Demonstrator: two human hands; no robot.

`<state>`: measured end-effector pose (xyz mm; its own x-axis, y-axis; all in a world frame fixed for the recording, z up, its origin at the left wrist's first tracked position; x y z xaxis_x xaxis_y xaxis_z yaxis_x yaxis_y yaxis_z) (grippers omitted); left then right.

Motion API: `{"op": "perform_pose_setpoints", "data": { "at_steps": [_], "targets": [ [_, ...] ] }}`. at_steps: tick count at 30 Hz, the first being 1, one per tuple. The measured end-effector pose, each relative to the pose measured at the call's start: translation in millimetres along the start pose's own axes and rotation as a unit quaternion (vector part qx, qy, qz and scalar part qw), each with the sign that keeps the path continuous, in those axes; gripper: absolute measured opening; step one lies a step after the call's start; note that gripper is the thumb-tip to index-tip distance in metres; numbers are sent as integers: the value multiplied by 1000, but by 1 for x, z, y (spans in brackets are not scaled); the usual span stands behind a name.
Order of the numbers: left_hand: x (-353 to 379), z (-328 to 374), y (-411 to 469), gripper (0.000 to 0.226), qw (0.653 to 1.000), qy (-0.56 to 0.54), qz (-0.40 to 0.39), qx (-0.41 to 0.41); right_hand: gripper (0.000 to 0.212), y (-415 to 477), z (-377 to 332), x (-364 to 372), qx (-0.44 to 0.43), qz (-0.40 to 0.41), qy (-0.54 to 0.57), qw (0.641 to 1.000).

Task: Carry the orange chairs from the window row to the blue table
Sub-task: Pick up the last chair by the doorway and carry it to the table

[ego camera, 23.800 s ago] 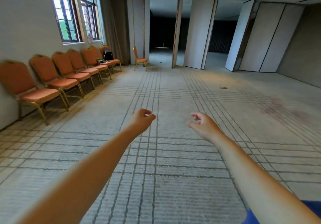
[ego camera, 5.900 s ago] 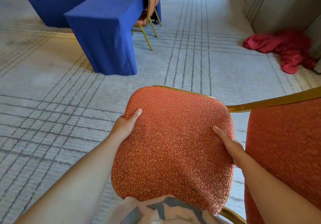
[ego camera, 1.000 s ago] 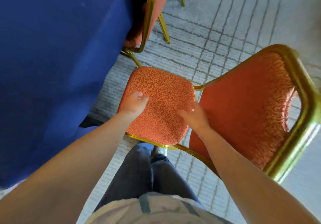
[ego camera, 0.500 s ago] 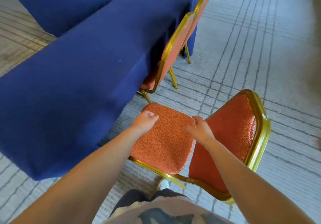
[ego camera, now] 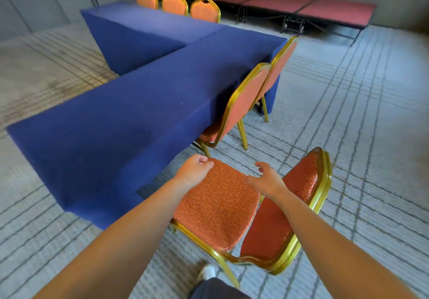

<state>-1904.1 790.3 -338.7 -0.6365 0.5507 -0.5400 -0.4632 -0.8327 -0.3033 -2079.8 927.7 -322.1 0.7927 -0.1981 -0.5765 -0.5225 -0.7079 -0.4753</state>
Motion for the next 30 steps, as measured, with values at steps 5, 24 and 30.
{"op": "perform_pose_setpoints", "data": {
  "at_steps": [5,24,30],
  "targets": [
    [22,8,-39,38,999,-30,40,-13,74,-25,15,-19,-39,-15,-41,998],
    [124,36,-35,41,959,-110,197,-174,74,101,29,-92,-163,-218,-269,924],
    [159,43,-39,13,914,-148,270,-264,71,144,32,-96,-180,-296,-332,877]
  ]
}}
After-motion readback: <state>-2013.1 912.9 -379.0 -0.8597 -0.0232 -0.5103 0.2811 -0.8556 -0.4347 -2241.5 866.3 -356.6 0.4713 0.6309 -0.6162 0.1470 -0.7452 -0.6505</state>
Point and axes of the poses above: each hand's wrist, its own y-axis towards the middle knuckle, its own x-axis out of the palm, z = x × y, the point moved 2 cm from there along y, towards the middle knuckle, and after that the axes turned 3 degrees about x, right-handed, at the moved point
